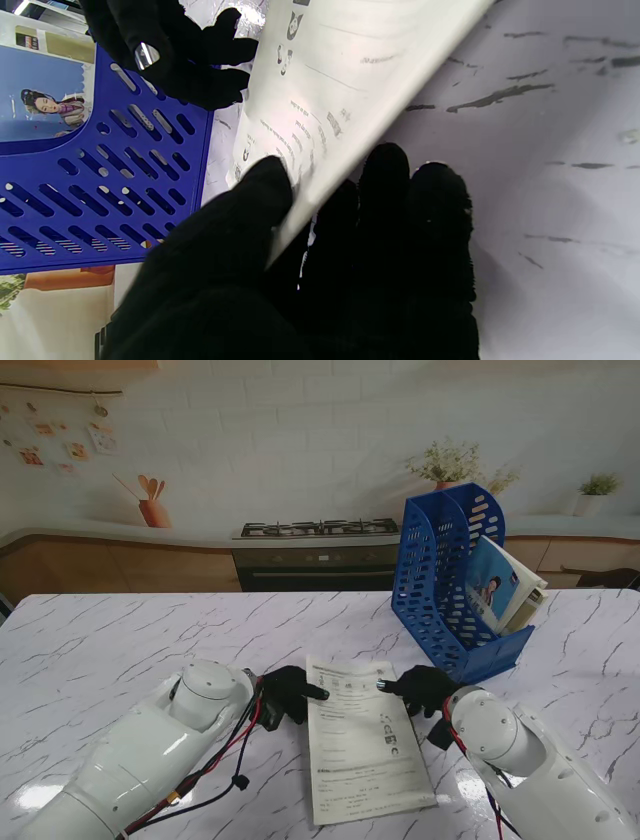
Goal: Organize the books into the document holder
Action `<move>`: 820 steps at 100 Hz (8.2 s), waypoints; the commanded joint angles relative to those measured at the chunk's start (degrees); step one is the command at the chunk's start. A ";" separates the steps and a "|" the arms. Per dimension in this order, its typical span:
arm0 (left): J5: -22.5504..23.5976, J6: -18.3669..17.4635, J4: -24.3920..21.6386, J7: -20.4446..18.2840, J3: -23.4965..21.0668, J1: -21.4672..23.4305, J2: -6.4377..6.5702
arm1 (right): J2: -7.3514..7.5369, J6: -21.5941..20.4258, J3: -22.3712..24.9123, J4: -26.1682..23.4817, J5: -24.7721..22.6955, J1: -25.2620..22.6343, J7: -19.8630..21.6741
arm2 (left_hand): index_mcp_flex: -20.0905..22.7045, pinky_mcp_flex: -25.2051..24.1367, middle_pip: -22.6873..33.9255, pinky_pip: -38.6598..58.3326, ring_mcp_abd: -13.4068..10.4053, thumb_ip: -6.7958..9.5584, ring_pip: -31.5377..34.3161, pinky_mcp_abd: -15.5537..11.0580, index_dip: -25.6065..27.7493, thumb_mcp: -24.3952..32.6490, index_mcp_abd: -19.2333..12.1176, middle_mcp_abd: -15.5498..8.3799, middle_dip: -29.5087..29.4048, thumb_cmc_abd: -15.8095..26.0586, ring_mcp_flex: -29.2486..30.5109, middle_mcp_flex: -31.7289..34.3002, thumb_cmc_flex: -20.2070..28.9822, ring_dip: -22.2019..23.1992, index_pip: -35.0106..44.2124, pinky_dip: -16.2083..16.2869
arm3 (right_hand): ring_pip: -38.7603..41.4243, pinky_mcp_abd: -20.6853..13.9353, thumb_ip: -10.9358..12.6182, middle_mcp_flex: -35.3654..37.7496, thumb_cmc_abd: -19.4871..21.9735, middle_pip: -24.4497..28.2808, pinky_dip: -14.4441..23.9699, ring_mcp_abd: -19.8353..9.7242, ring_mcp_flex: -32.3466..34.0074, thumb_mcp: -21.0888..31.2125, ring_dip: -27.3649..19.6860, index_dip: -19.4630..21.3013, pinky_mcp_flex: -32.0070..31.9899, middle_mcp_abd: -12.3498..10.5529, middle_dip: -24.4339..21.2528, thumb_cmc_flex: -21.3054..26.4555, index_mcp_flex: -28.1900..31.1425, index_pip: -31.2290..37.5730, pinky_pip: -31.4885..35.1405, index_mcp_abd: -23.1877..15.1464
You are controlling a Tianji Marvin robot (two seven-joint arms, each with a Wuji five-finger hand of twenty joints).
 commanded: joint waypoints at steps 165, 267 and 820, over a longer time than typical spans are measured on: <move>10.11 -14.34 -28.72 3.27 -14.10 12.21 4.03 | -0.75 -6.91 7.17 -12.06 -8.82 8.55 -1.48 | 7.19 6.03 -4.88 13.61 -2.01 -4.02 5.79 -6.08 4.19 15.86 -17.92 -12.02 15.03 -2.83 9.89 14.69 9.06 15.53 27.66 -7.33 | -18.67 11.80 2.74 -8.42 -7.01 -11.73 5.53 -3.12 -18.79 -0.60 -0.16 2.90 -28.63 -15.67 4.88 0.54 -7.14 0.99 -26.30 -20.75; 12.85 -13.44 -32.72 6.77 -13.28 10.87 3.45 | 1.15 -18.04 4.76 -6.22 4.19 14.07 10.95 | 6.81 6.30 -5.00 13.11 -2.47 -3.88 5.71 -6.64 5.89 16.00 -17.83 -11.99 15.90 -2.37 10.12 14.67 8.83 16.17 27.32 -7.31 | -3.41 10.06 1.52 6.52 -7.19 1.94 10.50 -6.38 -1.17 4.59 8.96 -0.38 -15.64 -17.43 16.02 17.00 -2.16 29.46 -12.92 -25.24; 18.03 -14.53 -19.56 2.98 -19.13 16.05 4.89 | -0.91 -12.62 13.19 7.19 -29.69 19.45 -17.86 | 1.07 -39.68 -7.12 -16.26 1.68 -0.86 -20.55 3.44 -10.93 -2.63 -12.56 -8.85 -11.94 -0.59 -19.49 -2.70 -7.73 -1.74 -0.81 -1.12 | 63.86 -18.70 0.22 15.08 0.92 45.46 32.71 -28.60 19.31 41.67 36.06 32.34 38.56 -25.39 35.35 9.00 -3.57 41.67 42.27 -30.97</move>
